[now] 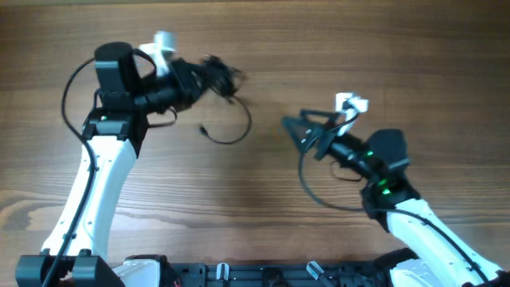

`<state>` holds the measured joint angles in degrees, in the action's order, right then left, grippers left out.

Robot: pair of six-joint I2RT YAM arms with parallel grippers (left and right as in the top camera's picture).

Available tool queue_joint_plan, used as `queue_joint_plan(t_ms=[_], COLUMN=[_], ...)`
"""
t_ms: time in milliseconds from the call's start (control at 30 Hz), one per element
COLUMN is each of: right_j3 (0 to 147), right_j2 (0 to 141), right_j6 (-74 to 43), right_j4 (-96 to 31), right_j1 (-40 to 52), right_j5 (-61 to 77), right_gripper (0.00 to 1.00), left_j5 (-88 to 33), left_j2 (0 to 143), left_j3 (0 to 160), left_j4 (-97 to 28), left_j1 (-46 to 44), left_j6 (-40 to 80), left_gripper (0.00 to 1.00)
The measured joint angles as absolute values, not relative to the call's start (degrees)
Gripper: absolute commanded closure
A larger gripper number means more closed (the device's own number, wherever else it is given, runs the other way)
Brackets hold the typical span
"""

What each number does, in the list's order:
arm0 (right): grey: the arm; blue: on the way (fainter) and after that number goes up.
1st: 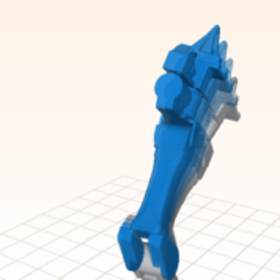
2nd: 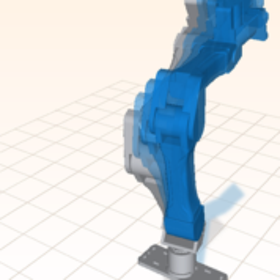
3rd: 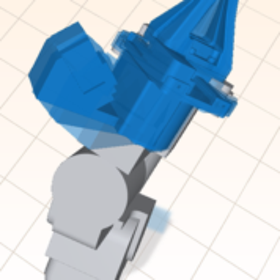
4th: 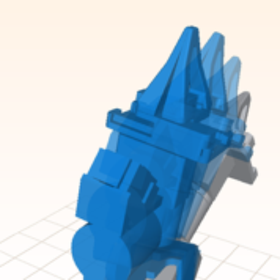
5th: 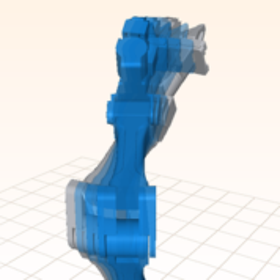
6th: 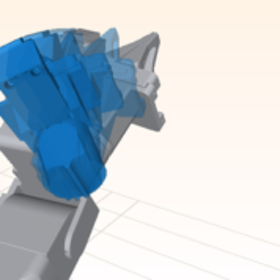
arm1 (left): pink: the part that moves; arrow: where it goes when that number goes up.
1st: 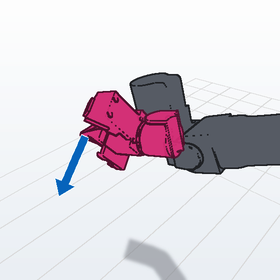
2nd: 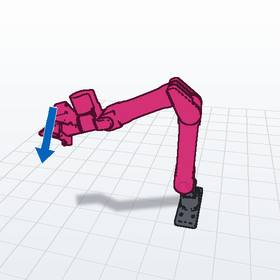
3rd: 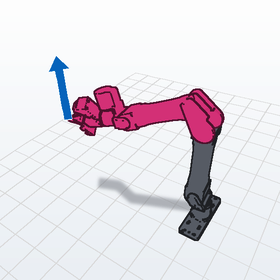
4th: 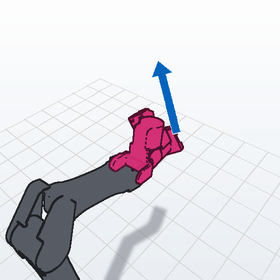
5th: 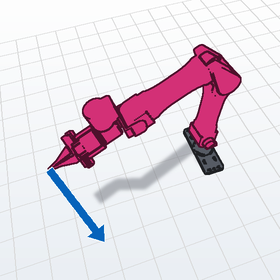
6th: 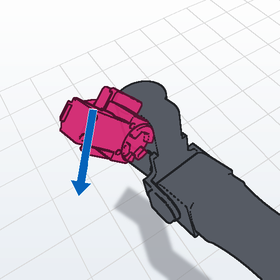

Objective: Untangle cables

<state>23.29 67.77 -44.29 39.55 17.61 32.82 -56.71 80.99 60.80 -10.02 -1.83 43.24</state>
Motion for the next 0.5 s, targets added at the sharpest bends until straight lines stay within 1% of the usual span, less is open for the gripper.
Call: queue_joint_plan(t_ms=[67, 233, 367, 433, 500], right_j3=[23.27, 23.27, 25.21, 28.93, 37.19], right_j2=[67.81, 67.81, 68.16, 68.93, 70.28], right_j6=[-43.62, -38.81, -33.91, -31.46, -26.72], right_j4=[39.51, 39.72, 37.98, 33.71, 22.92], right_j1=[14.37, 7.09, -1.76, -4.86, -7.68], right_j5=[34.72, 46.0, 53.28, 54.61, 55.72], right_gripper=[0.03, 0.05, 0.05, 0.06, 0.05], left_j5=[-64.84, -73.87, -76.18, -75.79, -71.68], left_j2=[80.99, 80.99, 81.87, 82.85, 83.83], left_j3=[60.82, 60.84, 60.84, 60.84, 60.86], left_j4=[-13.19, -19.9, -21.23, -20.56, -20.78], left_j1=[-3.01, -6.42, -10.13, -11.46, -12.14], left_j6=[31.97, 16.23, 10.72, 9.69, 9.96], left_gripper=[0.96, 0.96, 0.96, 0.96, 0.96])
